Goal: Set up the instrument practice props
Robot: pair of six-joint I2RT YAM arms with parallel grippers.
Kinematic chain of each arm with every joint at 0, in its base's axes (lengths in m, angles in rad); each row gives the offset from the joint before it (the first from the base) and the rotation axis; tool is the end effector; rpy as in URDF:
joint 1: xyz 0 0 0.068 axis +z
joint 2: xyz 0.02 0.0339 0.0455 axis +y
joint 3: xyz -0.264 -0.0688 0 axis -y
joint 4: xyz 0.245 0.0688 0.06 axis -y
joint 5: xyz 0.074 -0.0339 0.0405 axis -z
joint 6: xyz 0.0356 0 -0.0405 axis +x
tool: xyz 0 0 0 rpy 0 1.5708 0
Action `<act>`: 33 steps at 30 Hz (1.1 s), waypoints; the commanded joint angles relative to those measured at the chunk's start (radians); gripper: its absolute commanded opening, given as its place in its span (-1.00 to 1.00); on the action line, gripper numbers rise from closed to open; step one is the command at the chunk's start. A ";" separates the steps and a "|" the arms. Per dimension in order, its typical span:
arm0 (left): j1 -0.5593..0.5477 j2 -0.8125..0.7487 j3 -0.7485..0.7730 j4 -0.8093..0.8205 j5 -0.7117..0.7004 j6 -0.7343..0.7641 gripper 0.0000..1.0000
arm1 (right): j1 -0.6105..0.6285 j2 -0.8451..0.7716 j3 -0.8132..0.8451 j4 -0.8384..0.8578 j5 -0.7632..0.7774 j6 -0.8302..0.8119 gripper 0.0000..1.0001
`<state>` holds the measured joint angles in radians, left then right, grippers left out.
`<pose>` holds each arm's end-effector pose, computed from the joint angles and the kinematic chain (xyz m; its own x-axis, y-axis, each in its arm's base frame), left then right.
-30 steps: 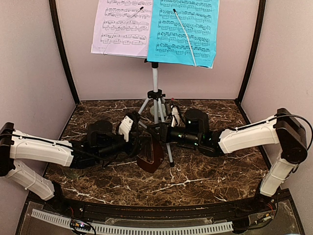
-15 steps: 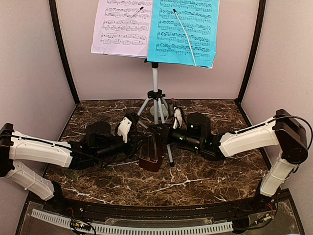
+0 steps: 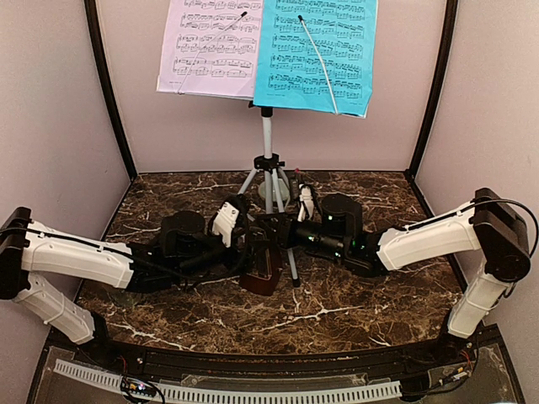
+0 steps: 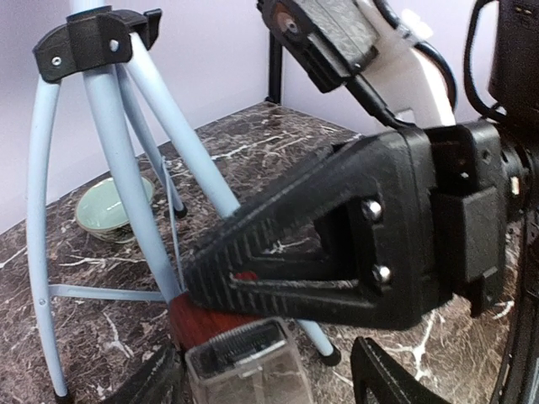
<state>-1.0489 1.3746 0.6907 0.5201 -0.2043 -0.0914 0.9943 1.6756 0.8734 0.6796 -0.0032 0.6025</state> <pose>0.1577 -0.2597 0.2464 -0.1493 0.0804 -0.9855 0.7385 0.6718 -0.0571 0.2015 0.3101 0.2282 -0.5310 0.2229 -0.8175 -0.6544 0.5050 0.5628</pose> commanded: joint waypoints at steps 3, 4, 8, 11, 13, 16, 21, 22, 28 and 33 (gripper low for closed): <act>-0.019 0.054 0.086 -0.030 -0.115 -0.045 0.32 | 0.016 0.051 -0.026 -0.215 0.003 -0.030 -0.42; -0.019 0.056 0.090 -0.037 -0.123 -0.049 0.27 | 0.017 0.050 -0.025 -0.217 0.005 -0.030 -0.42; -0.019 0.039 0.078 -0.059 -0.139 -0.049 -0.02 | 0.017 0.056 -0.029 -0.221 0.011 -0.031 -0.42; -0.019 0.021 0.060 -0.065 -0.124 -0.037 -0.22 | 0.017 0.064 -0.034 -0.219 0.016 -0.030 -0.44; -0.019 0.007 0.044 -0.065 -0.100 -0.023 -0.29 | 0.017 0.070 -0.038 -0.218 0.024 -0.030 -0.45; -0.019 -0.017 0.015 -0.047 -0.049 0.004 -0.37 | 0.015 0.084 -0.042 -0.220 0.031 -0.032 -0.45; -0.018 -0.048 -0.015 -0.036 -0.010 0.032 -0.50 | 0.011 0.117 -0.053 -0.209 0.027 -0.032 -0.47; -0.017 -0.053 -0.020 -0.031 -0.007 0.035 -0.52 | 0.010 0.124 -0.057 -0.205 0.027 -0.032 -0.46; -0.017 -0.063 -0.031 -0.022 0.009 0.056 -0.58 | -0.003 0.141 -0.086 -0.195 0.019 -0.036 -0.47; -0.017 -0.077 -0.026 -0.032 0.020 0.076 -0.60 | -0.012 0.144 -0.120 -0.194 0.019 -0.043 -0.49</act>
<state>-1.0554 1.3537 0.6830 0.5037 -0.2493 -0.0708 1.0058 1.7195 0.8474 0.8143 -0.0196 0.5983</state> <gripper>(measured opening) 0.434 0.262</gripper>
